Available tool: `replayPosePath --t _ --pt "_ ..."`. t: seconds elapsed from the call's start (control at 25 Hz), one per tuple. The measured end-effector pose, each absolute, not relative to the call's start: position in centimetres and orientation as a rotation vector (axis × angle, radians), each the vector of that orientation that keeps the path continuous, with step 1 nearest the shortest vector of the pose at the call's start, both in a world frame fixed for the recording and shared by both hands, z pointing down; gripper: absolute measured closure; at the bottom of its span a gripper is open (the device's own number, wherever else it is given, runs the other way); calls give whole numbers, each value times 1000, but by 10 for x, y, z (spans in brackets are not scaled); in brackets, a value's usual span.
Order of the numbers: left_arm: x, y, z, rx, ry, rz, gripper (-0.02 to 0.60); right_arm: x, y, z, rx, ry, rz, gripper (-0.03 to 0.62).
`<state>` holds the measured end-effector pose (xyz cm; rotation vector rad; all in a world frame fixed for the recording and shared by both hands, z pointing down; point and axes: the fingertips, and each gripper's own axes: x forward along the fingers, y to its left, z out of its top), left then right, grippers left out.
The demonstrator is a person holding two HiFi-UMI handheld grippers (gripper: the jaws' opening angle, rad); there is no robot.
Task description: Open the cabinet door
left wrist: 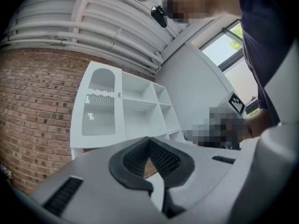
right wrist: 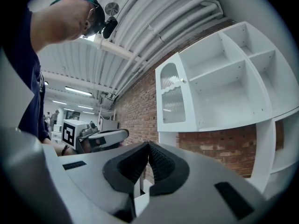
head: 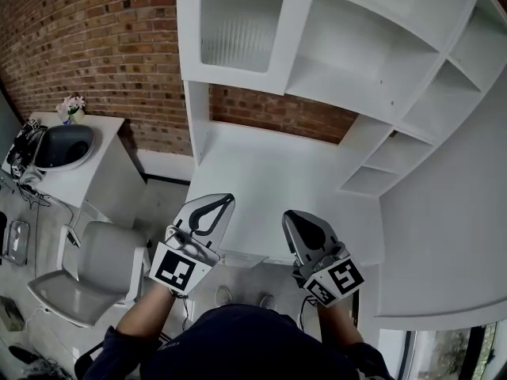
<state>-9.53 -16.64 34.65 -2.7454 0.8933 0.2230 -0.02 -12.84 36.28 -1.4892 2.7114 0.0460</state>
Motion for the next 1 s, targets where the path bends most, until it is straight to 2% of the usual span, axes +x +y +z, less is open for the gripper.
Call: replayPosePath --t 0.52,1.0 --pt "-59 -198 329 -2652 915 172 575 30 -166 354 -1392 2718 75 571" --pt "-11 -266 264 -2464 963 131 575 78 -216 324 -1257 2735 150 570"
